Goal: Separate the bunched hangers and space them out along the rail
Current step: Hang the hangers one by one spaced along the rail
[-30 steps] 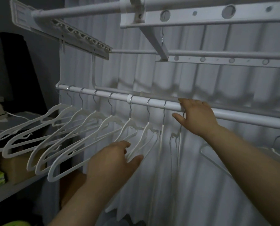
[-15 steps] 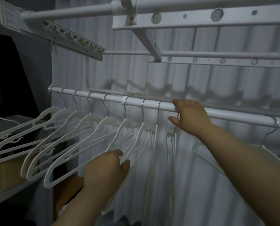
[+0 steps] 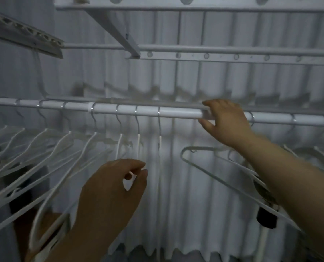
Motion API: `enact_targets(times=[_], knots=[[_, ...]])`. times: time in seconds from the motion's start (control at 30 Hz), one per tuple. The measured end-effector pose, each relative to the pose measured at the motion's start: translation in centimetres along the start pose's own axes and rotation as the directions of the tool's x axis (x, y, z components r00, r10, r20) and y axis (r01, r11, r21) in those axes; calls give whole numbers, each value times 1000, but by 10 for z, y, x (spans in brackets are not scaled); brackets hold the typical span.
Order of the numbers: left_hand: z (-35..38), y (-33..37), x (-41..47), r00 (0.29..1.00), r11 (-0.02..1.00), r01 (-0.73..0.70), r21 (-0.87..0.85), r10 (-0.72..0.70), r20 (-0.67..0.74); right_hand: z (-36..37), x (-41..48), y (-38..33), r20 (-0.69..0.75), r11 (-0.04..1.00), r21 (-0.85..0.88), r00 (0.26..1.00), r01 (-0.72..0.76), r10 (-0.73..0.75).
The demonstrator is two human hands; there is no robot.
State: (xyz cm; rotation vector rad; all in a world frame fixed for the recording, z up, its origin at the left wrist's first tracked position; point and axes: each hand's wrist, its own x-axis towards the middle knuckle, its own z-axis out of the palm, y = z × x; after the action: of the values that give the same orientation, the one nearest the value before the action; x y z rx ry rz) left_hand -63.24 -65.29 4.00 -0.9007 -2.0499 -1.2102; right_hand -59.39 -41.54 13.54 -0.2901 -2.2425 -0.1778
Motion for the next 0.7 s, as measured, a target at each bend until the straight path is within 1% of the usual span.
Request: enact_targets(times=[0.07,0.17,0.23,0.3,0.37,0.43,0.53,0.63,0.7], knots=[[9,22,-5,999,997,-19,-75,21,37,-14,-8,21,41,999,-42,999,-31,33],[26,55,-13,995,992,-34,-121,45,92,-32,-19,64,95,991,-118,992,-67,78],[45,74,-19,989,985,-19,-173,44,141,-40,-28,92,126,987,-124,986,-97,113],[70,95,-21,978,962,107,-250,-57,200,-44,-36,114,184,992,-99,979,-74,92],[102,116,-24,948,911,262,-319,-181,261,-47,-38,129,233,997,-73,972,-6,23],[138,136,-29,913,850,367,-379,-251,321,-50,-39,137,268,996,-65,963,54,-35],[176,158,-36,891,773,444,-453,-326,316,-52,-37,143,283,991,-46,953,127,-109],[198,174,-36,875,754,483,-445,-398,276,-51,-36,152,287,978,-67,942,200,-173],[207,184,-34,845,732,534,-423,-450,288,-53,-35,157,293,969,-71,934,236,-206]])
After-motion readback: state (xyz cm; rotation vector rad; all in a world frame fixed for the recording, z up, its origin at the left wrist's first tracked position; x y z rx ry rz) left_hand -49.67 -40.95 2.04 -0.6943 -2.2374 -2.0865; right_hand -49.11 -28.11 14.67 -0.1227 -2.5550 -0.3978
